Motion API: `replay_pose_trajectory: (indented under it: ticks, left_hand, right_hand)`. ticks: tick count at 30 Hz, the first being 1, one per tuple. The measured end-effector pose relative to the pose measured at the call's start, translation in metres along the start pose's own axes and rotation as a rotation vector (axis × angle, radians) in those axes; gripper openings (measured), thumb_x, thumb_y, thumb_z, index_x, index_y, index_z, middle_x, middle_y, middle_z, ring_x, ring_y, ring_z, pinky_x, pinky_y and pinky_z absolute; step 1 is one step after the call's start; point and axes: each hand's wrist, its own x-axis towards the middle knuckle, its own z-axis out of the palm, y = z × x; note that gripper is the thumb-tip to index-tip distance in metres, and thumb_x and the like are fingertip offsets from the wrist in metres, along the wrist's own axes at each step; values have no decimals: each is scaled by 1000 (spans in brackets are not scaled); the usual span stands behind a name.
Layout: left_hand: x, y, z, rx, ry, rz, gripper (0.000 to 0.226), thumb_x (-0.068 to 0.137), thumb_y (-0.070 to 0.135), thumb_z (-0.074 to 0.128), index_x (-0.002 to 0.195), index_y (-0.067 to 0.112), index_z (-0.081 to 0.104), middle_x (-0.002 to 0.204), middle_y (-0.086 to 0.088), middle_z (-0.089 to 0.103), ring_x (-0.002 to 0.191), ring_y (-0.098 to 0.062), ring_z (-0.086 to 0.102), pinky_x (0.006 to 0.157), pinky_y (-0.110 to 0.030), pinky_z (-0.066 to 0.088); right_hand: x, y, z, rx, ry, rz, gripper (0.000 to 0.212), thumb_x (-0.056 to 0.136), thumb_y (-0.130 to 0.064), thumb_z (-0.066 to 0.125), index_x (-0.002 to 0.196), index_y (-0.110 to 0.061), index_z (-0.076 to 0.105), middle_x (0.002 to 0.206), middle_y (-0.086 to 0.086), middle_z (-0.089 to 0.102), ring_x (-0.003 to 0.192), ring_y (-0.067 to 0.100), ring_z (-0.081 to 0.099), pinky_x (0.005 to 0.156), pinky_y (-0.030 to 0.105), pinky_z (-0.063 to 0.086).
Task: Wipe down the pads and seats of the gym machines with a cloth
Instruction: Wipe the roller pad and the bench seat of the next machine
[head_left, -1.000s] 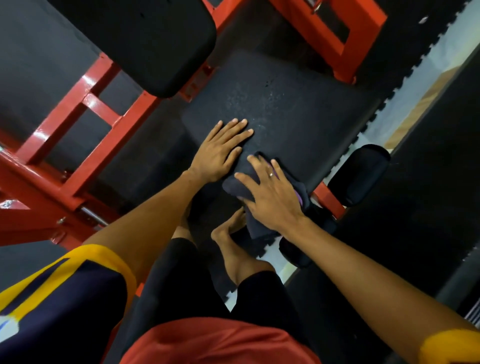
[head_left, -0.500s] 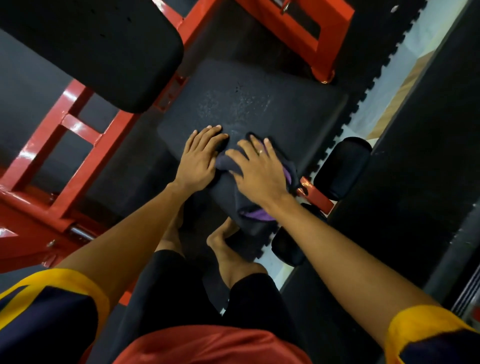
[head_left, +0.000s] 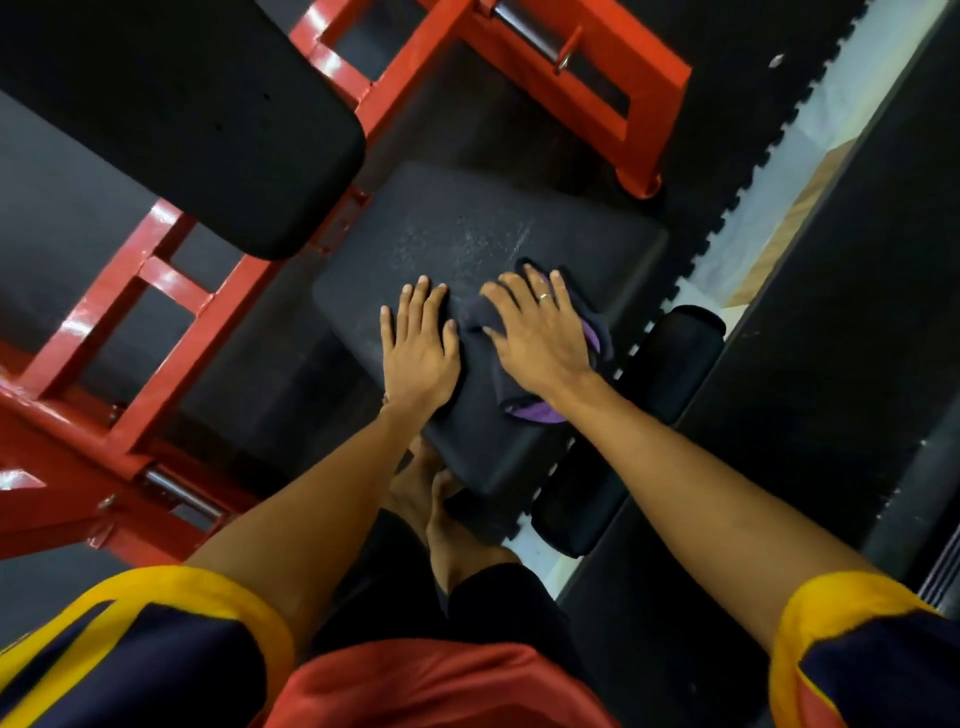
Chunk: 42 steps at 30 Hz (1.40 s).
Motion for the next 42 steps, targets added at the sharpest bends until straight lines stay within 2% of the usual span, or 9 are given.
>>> replay_pose_trajectory:
  ticks: [8, 14, 19, 22, 25, 28, 34, 38, 42]
  left_hand:
    - [18, 44, -1, -107, 53, -223, 44, 102, 30, 40, 143, 14, 42, 161, -7, 30, 154, -26, 13, 124, -56, -4]
    - [17, 48, 8, -10, 55, -218, 49, 103, 32, 36, 148, 11, 35, 165, -8, 21, 155, -26, 6, 124, -56, -5]
    - [19, 55, 11, 3, 73, -254, 46, 100, 27, 40, 144, 11, 38, 164, -9, 23, 155, -28, 8, 124, -54, -7]
    - [31, 68, 4, -55, 84, -293, 38, 95, 20, 47, 131, 5, 47, 152, -15, 36, 146, -36, 25, 124, -55, 7]
    - [52, 83, -1, -56, 120, -351, 31, 95, 24, 52, 120, 6, 51, 143, -17, 43, 138, -38, 34, 120, -55, 18]
    - [76, 93, 6, -61, 138, -361, 33, 98, 28, 50, 126, 9, 50, 148, -14, 41, 143, -34, 31, 122, -52, 16]
    - [99, 96, 19, -94, 215, -467, 51, 107, 39, 32, 154, 20, 34, 167, -1, 20, 155, -17, 8, 126, -44, -4]
    - [95, 98, 22, -35, 170, -485, 58, 106, 45, 27, 159, 22, 25, 169, 0, 13, 156, -16, 2, 126, -47, -3]
    - [99, 100, 24, -10, 183, -498, 60, 103, 48, 25, 158, 23, 27, 169, 0, 14, 156, -17, 3, 126, -47, -1]
  right_hand:
    - [-20, 12, -18, 50, 78, 294, 51, 96, -41, 56, 141, -19, 54, 155, 11, 45, 148, 39, 32, 123, 56, 20]
    - [31, 24, -12, 40, -8, 4, 54, 92, -35, 67, 141, -18, 55, 146, 7, 56, 141, 35, 44, 120, 52, 30]
    - [47, 83, -27, 102, 16, 191, 52, 94, -38, 63, 140, -17, 53, 152, 8, 48, 144, 37, 39, 122, 53, 25]
    - [12, 86, -31, 104, 14, 216, 54, 97, -43, 57, 143, -17, 49, 159, 11, 39, 149, 40, 30, 125, 54, 18]
    - [19, 70, -21, 105, -28, 8, 53, 95, -38, 60, 142, -14, 53, 156, 13, 44, 147, 41, 34, 123, 58, 21]
    - [72, 81, -15, 83, -95, -78, 51, 95, -35, 62, 142, -16, 53, 153, 9, 48, 145, 38, 39, 121, 56, 26]
    - [117, 127, -32, 158, -196, 93, 60, 97, -53, 53, 146, -20, 43, 143, 11, 51, 124, 36, 56, 101, 49, 45]
    - [72, 154, -42, 50, -204, 94, 74, 94, -70, 45, 156, -32, 35, 154, 12, 45, 124, 41, 56, 99, 51, 47]
    - [119, 128, -37, 62, -289, 98, 64, 102, -62, 38, 158, -31, 32, 141, 12, 54, 115, 40, 60, 91, 47, 48]
